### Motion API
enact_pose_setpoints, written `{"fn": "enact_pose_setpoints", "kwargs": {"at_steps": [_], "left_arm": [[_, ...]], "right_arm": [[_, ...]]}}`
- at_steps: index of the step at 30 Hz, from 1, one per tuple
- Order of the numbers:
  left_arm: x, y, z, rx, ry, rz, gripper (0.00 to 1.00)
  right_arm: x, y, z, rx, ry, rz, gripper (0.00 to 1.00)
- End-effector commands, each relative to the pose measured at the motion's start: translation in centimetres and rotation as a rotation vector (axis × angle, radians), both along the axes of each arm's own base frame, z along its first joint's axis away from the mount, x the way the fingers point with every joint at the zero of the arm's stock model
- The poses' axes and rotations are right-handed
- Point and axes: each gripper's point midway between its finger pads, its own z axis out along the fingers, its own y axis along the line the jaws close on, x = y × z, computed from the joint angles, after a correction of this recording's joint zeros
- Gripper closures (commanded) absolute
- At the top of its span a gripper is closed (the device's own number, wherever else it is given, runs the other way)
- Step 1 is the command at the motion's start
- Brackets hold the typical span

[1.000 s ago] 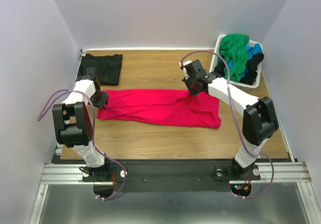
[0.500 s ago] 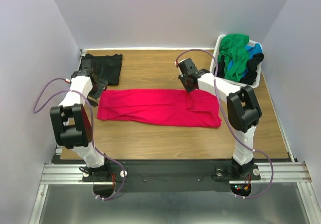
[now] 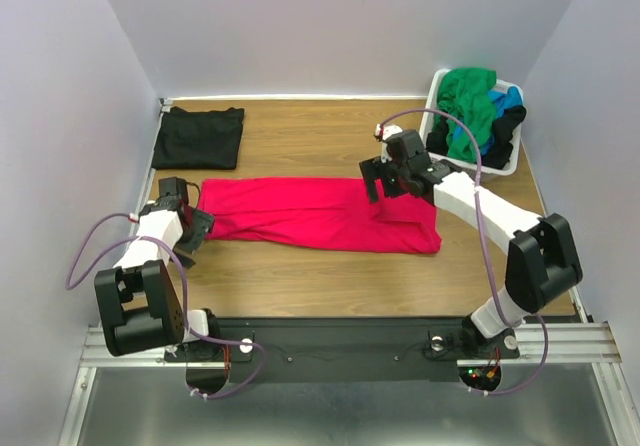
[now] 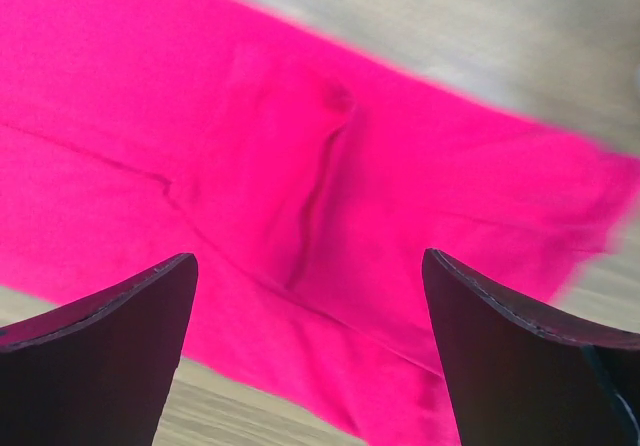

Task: Fold and stack the t-shirts
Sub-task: Fold the tshirt

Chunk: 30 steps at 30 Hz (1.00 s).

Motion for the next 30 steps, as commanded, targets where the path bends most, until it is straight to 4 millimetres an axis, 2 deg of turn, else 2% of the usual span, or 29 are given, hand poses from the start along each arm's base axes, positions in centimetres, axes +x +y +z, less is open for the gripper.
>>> {"fn": "enact_pose_setpoints", "kwargs": {"at_steps": [1, 4, 5, 11, 12, 14, 17, 19, 20, 21, 23, 24, 25, 30], "left_arm": [[1.9, 0.5, 0.1, -0.006, -0.092, -0.013, 0.02], [2.1, 0.6, -0.9, -0.025, -0.074, -0.020, 0.07], [2.2, 0.5, -1.2, -0.034, -0.068, -0.019, 0.12], [2.5, 0.6, -2.6, -0.051, -0.051, -0.010, 0.22], [2.6, 0.6, -3.0, -0.053, -0.043, -0.011, 0.30], [2.8, 0.6, -3.2, -0.056, -0.036, -0.010, 0.36], [3.0, 0.9, -3.5, -0.054, -0.023, -0.003, 0.43], [3.0, 1.0, -3.5, -0.048, -0.016, 0.001, 0.51], [2.8, 1.0, -3.6, -0.047, -0.013, 0.002, 0.53], [2.8, 1.1, -3.5, -0.042, -0.013, 0.001, 0.61], [2.4, 1.2, -3.6, -0.036, -0.007, 0.005, 0.71], [2.3, 1.2, -3.4, -0.033, -0.009, 0.004, 0.90], [2.3, 1.3, -3.3, -0.031, -0.012, 0.002, 0.99], [2.8, 1.5, -1.4, -0.019, -0.041, -0.012, 1.00]], "right_arm": [[-0.7, 3.0, -3.8, 0.104, 0.106, 0.032, 0.00], [-0.7, 3.5, -5.6, 0.101, 0.152, 0.012, 0.10], [-0.6, 3.3, -6.0, 0.097, 0.157, -0.005, 0.25], [-1.3, 2.7, -8.4, 0.066, 0.210, -0.043, 0.57], [-1.1, 2.3, -8.4, 0.055, 0.203, -0.055, 0.68], [-1.0, 1.9, -8.2, 0.042, 0.190, -0.072, 0.79], [-0.8, 1.8, -7.3, 0.044, 0.164, -0.077, 0.83], [-0.6, 1.7, -6.5, 0.048, 0.143, -0.079, 0.87], [-0.5, 1.7, -6.3, 0.050, 0.137, -0.081, 0.94], [-0.5, 1.7, -6.2, 0.048, 0.133, -0.085, 1.00], [-0.4, 1.6, -6.0, 0.046, 0.127, -0.085, 1.00], [-0.3, 1.5, -6.0, 0.040, 0.125, -0.088, 1.00], [-0.3, 1.5, -6.0, 0.035, 0.124, -0.088, 1.00], [0.5, 0.4, -4.9, -0.005, 0.076, -0.122, 1.00]]}}
